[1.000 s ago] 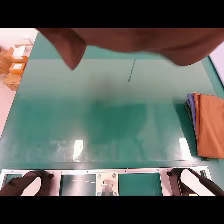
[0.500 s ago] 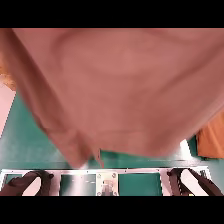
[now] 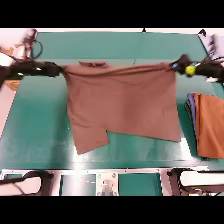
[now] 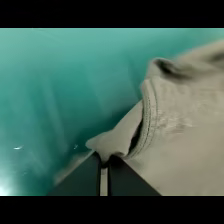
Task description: Fold the shirts.
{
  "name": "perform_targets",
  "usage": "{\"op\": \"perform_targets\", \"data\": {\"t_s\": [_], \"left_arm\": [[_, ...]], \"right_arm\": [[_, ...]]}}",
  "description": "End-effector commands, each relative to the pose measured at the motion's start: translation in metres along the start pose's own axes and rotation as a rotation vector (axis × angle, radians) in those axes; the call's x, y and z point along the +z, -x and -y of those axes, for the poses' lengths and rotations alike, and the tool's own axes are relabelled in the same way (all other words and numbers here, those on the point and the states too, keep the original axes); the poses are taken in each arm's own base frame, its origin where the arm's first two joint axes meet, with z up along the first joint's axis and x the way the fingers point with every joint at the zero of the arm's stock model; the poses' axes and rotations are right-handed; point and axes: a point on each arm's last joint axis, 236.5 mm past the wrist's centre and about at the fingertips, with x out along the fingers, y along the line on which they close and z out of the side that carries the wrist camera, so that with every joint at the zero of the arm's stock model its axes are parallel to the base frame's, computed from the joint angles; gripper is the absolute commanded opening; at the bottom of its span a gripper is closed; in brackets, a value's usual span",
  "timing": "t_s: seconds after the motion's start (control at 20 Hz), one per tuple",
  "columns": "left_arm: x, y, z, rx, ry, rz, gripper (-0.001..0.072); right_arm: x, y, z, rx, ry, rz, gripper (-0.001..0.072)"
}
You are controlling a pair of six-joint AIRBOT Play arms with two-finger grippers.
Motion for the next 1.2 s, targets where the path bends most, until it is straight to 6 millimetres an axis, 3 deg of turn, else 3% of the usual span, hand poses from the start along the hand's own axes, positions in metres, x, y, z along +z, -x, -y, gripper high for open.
{"op": "perform_targets", "data": {"t_s": [0.0,0.05,0.1,0.15,0.2,0.3,0.35,0.45,0.55,0.75,0.85,0.95,1.15], "left_arm": [[-0.018,-0.069,-0.027,-0.06,0.12,-0.029,0.0025],[-0.01,-0.071,-0.03,-0.058,0.132,-0.02,0.0026],[-0.003,-0.068,-0.033,-0.051,0.144,-0.008,0.0061],[0.006,-0.059,-0.033,-0.063,0.153,-0.007,0.0397],[0.01,-0.047,-0.036,-0.08,0.177,-0.023,0.0554],[0.004,-0.011,-0.042,-0.131,0.182,-0.11,0.0554],[-0.008,0.008,-0.048,-0.157,0.211,-0.174,0.0554],[-0.044,0.038,-0.053,-0.231,0.298,-0.301,0.0526],[-0.092,0.053,-0.044,-0.319,0.411,-0.442,0.0525],[-0.191,0.049,-0.016,-0.421,0.627,-0.66,0.0525],[-0.222,0.04,-0.008,-0.418,0.689,-0.689,0.0525],[-0.236,0.029,-0.004,-0.395,0.709,-0.689,0.0524],[-0.245,-0.003,0.017,-0.335,0.649,-0.712,0.0525]], "right_arm": [[-0.022,-0.064,0.054,-0.018,-0.135,-0.071,0.0021],[-0.02,-0.065,0.057,-0.018,-0.137,-0.071,0.0095],[-0.015,-0.06,0.057,-0.011,-0.138,-0.069,0.0223],[-0.01,-0.052,0.055,0.006,-0.134,-0.077,0.0246],[-0.007,-0.039,0.053,0.03,-0.136,-0.096,0.0246],[-0.007,-0.006,0.051,0.072,-0.148,-0.138,0.0254],[-0.009,0.009,0.049,0.088,-0.152,-0.156,0.0253],[-0.019,0.039,0.053,0.079,-0.155,-0.181,0.0254],[-0.035,0.06,0.061,0.027,-0.159,-0.179,0.0254],[-0.087,0.094,0.063,-0.026,-0.204,-0.186,0.0254],[-0.111,0.103,0.058,-0.036,-0.219,-0.181,0.0254],[-0.127,0.11,0.053,-0.049,-0.206,-0.165,0.0255],[-0.139,0.118,0.044,-0.055,-0.182,-0.136,0.027]]}}
